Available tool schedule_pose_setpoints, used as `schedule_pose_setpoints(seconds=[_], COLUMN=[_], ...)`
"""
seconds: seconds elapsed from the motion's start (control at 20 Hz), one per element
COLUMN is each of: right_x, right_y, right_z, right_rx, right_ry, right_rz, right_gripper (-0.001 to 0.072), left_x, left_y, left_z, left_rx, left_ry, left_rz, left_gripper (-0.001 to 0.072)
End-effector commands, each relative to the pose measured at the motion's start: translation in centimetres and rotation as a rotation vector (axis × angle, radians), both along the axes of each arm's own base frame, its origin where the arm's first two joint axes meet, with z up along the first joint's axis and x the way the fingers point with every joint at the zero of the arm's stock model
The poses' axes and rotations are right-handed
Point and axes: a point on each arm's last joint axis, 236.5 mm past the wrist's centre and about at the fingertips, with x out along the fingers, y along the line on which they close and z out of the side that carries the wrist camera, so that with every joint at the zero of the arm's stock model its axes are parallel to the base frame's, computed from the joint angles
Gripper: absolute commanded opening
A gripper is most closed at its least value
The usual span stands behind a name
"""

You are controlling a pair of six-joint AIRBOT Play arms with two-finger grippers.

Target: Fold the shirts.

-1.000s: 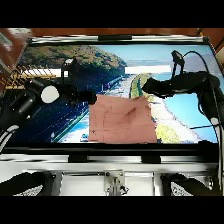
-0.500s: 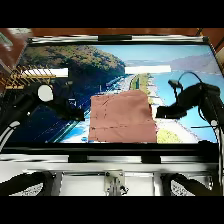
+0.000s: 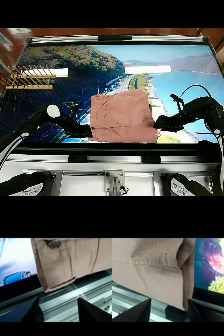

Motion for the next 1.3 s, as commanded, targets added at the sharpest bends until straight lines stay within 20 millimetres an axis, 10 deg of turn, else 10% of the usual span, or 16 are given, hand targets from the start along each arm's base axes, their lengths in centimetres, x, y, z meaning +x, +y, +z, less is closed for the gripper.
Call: schedule_pose_setpoints(seconds=[0.0, 0.3, 0.55, 0.95, 1.1, 1.2, 1.25], right_x=[0.2, 0.6, 1.0, 3.1, 2.8, 2.9, 3.2], right_y=[0.1, 0.1, 0.7, 1.6, 3.5, 3.6, 3.4], right_z=[0.0, -0.6, -2.0, -3.3, -4.8, -4.7, -4.3], right_rx=[0.014, 0.013, 0.051, 0.010, -0.005, -0.016, -0.018], right_ry=[-0.011, -0.006, 0.038, -0.041, -0.025, -0.036, -0.052], right_rz=[-0.010, -0.027, -0.044, -0.034, 0.036, 0.050, 0.047], right_gripper=[0.0572, 0.0571, 0.0570, 0.0480, 0.0379, 0.0099, 0.0074], left_x=[0.6, 2.0, 1.9, 3.7, 4.0, 4.5, 5.0], left_y=[-0.5, -1.7, -2.2, -1.6, -1.7, -1.9, -2.1], left_z=[-1.5, -2.1, -2.0, -0.5, -0.2, 0.5, 1.3], left_rx=[-0.016, -0.023, -0.035, -0.056, -0.061, -0.071, -0.081], left_ry=[0.003, -0.062, -0.065, -0.113, -0.128, -0.156, -0.191], left_rz=[0.040, 0.061, 0.061, 0.055, 0.050, 0.028, 0.007], left_gripper=[0.0515, 0.0432, 0.0047, 0.0046, 0.0046, 0.0046, 0.0046])
